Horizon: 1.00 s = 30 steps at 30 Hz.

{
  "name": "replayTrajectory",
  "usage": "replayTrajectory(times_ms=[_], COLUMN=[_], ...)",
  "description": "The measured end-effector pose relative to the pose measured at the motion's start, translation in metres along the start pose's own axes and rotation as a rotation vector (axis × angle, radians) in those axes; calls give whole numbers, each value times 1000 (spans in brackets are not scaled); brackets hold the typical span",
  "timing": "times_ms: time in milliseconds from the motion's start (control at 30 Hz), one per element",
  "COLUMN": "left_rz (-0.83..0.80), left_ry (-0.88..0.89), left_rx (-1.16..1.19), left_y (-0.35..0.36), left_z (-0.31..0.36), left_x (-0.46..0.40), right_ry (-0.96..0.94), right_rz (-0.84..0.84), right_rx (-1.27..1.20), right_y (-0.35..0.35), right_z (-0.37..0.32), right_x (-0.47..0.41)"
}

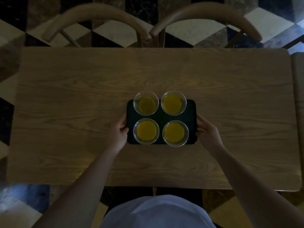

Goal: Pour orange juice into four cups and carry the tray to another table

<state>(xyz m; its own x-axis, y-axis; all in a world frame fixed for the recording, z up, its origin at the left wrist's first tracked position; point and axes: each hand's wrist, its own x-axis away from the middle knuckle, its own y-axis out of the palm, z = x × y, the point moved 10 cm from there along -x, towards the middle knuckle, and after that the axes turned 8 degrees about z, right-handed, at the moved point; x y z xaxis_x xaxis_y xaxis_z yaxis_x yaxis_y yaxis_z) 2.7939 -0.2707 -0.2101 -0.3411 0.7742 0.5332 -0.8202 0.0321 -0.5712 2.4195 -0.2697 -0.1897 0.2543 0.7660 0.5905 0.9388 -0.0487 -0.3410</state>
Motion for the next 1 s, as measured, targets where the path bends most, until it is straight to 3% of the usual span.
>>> replayTrajectory(times_ms=[333, 633, 867, 1000], left_rz=[0, -2, 31, 33], left_ry=[11, 23, 41, -24], left_rx=[34, -11, -49, -13], left_y=[-3, -7, -9, -18], left_z=[3, 7, 23, 11], left_x=[-10, -13, -3, 7], right_ry=[47, -22, -32, 116], right_rz=[3, 21, 191, 279], right_rx=[19, 244, 327, 307], right_y=[5, 8, -3, -15], right_z=[4, -5, -9, 19], right_x=[-5, 1, 14, 34])
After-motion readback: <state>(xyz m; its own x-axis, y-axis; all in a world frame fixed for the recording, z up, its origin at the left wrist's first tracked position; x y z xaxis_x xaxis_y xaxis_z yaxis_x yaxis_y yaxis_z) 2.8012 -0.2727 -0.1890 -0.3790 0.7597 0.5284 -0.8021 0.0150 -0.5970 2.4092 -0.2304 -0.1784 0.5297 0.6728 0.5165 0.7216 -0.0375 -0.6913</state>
